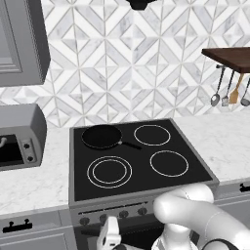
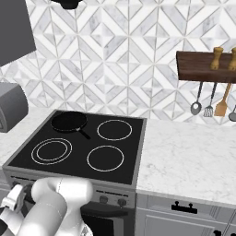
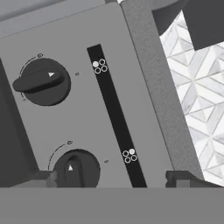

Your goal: Turn off the rear left burner of the stove.

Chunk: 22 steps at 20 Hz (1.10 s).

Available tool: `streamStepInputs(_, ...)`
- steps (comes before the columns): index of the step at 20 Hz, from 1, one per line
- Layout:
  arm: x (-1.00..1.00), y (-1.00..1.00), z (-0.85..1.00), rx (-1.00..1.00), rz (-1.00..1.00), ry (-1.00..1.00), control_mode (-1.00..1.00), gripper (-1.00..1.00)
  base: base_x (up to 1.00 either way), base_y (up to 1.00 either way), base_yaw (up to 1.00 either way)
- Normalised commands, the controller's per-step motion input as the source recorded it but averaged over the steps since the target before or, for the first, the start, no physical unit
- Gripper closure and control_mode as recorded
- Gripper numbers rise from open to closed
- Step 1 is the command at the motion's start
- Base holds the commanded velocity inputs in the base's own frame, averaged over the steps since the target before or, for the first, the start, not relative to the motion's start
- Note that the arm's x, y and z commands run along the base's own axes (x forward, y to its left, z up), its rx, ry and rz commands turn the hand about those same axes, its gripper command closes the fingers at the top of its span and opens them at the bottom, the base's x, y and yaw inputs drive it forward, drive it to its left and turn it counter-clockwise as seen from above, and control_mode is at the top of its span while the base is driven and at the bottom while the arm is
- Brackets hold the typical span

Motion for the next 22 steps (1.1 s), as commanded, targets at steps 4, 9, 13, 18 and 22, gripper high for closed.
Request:
streamStepInputs(4, 0.00, -0.12, -0.11, 0.01, 0.08, -0.01, -1.00, -1.00, 0.00, 0.00, 0.00)
streamStepInputs(9, 0.04, -0.01, 0.00, 0.06, 0.06, 0.00, -1.00, -1.00, 0.00, 0.00, 0.00)
streamStepInputs(13, 0.11, 0.00, 0.00, 0.09, 0.06, 0.00, -1.00, -1.00, 0.00, 0.00, 0.00)
streamStepInputs(18, 0.10, 0.00, -0.01, 0.20, 0.07, 0.00, -1.00, -1.00, 0.00, 0.00, 0.00)
streamStepInputs(22, 0.02, 0.00, -0.04, 0.16, 0.07, 0.00, -1.00, -1.00, 0.00, 0.00, 0.00)
